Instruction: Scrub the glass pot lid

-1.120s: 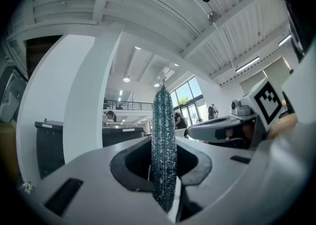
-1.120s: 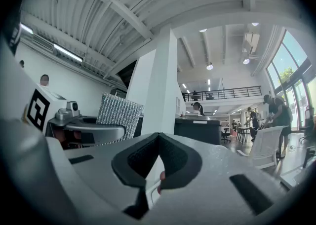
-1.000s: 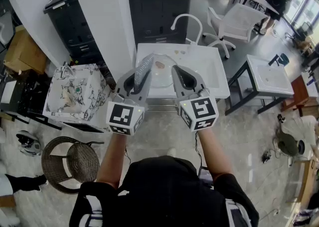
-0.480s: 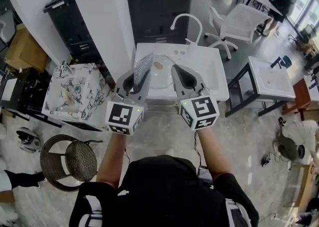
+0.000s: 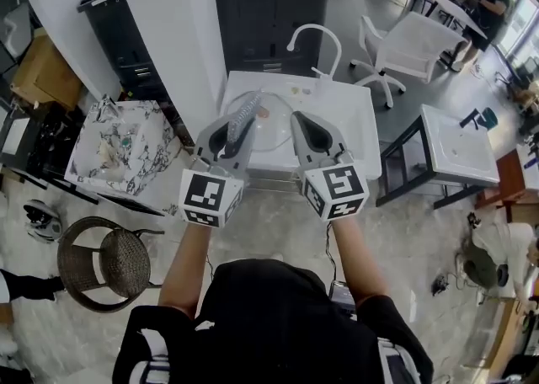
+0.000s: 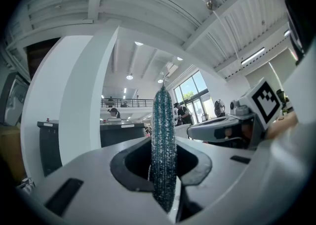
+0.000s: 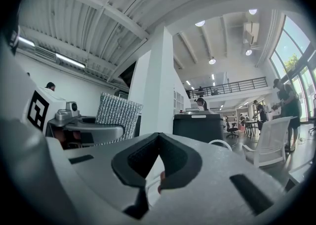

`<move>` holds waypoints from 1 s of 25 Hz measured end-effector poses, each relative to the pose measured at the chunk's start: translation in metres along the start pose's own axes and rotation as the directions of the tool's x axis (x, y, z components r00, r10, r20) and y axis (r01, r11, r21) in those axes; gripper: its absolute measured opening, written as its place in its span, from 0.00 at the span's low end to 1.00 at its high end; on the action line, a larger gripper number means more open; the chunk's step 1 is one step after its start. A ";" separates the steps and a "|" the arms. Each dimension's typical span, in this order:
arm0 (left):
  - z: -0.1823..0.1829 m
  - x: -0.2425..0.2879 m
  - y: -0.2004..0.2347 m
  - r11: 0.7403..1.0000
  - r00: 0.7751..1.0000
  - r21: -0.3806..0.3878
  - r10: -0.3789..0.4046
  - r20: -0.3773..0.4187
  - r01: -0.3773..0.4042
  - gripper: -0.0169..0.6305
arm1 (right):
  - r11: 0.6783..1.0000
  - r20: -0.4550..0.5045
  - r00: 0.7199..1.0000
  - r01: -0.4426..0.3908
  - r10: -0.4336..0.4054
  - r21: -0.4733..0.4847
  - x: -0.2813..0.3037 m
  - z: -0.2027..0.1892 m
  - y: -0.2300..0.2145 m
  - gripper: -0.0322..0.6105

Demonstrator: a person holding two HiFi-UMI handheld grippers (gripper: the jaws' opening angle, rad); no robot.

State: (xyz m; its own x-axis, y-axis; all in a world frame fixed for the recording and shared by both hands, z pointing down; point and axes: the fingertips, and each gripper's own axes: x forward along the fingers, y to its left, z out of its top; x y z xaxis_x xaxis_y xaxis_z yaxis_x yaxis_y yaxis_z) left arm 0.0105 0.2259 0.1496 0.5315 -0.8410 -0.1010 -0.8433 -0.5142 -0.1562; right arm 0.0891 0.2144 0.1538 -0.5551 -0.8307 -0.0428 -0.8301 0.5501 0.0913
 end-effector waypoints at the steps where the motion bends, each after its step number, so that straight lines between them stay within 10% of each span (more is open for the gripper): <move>1: -0.001 0.001 -0.002 1.000 1.000 -0.001 0.006 -0.002 -0.006 0.14 | 1.000 -0.002 1.000 -0.007 0.007 0.000 -0.001 -0.002 -0.002 0.04; 25: -0.023 0.049 0.028 0.999 0.998 -0.007 0.051 -0.024 -0.051 0.14 | 0.998 -0.029 0.997 -0.069 0.068 -0.004 0.048 -0.027 -0.031 0.04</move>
State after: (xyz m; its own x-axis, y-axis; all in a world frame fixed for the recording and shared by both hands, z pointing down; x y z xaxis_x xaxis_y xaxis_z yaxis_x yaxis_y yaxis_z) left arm 0.0113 0.1667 0.1634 0.4861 -0.8697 -0.0856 -0.8698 -0.4720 -0.1440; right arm 0.0902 0.1552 0.1755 -0.6089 -0.7932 -0.0073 -0.7899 0.6054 0.0981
